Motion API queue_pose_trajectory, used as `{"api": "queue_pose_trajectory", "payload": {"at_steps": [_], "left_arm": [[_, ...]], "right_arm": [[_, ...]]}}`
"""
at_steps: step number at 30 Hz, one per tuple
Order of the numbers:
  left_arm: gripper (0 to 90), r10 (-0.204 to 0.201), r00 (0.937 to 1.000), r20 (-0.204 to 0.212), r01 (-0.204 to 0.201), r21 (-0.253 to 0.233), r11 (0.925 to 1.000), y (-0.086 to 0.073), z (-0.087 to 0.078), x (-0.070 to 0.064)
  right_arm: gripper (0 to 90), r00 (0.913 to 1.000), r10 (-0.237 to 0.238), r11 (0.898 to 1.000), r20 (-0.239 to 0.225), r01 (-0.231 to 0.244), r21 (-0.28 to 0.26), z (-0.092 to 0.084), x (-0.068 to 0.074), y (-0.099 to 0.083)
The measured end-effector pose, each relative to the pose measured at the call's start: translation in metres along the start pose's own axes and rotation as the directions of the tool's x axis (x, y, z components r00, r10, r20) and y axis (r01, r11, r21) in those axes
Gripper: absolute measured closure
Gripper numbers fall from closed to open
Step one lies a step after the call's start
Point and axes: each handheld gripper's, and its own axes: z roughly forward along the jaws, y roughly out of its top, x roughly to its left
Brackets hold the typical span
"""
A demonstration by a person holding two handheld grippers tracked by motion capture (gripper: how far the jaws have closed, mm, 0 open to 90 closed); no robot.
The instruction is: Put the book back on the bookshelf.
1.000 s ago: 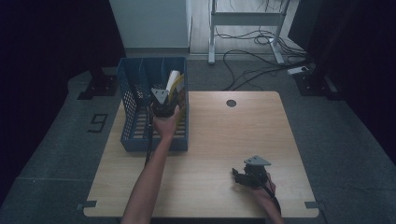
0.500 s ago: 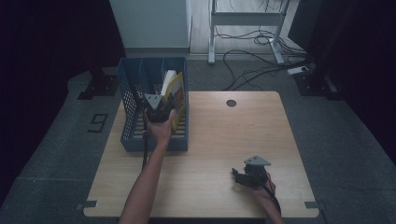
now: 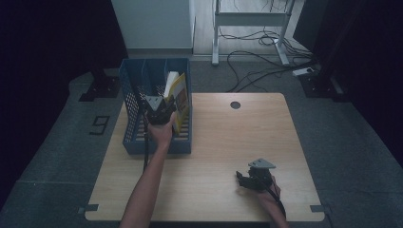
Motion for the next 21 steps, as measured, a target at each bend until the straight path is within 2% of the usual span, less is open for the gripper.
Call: {"api": "queue_pose_trajectory", "payload": {"at_steps": [6,8,11,13,21], "left_arm": [[46.6,0.0,0.9986,0.052,-0.001,0.022,0.9998,0.002,-0.005,0.002],[43.7,-0.001,0.9983,0.058,0.0,0.007,1.0,0.002,-0.009,0.003],[41.2,-0.018,0.9956,0.092,0.018,0.008,0.9998,0.001,-0.016,0.004],[41.0,-0.017,0.9939,0.109,0.015,0.016,0.9998,0.001,-0.02,0.004],[40.5,0.028,0.9869,0.159,-0.034,0.036,0.9988,-0.008,-0.032,0.001]], "right_arm": [[25.2,1.0,0.002,1.0,-0.001,-0.002,0.0,0.0,0.0,0.0],[25.2,1.0,0.0,1.0,-0.001,0.0,0.0,0.0,0.0,0.0],[25.1,1.0,0.001,1.0,-0.001,-0.001,0.0,0.0,0.0,0.0],[25.1,1.0,0.001,1.0,-0.001,-0.001,0.0,0.0,0.0,0.0],[25.0,1.0,0.0,1.0,-0.001,0.0,0.0,0.0,0.0,0.0]]}}
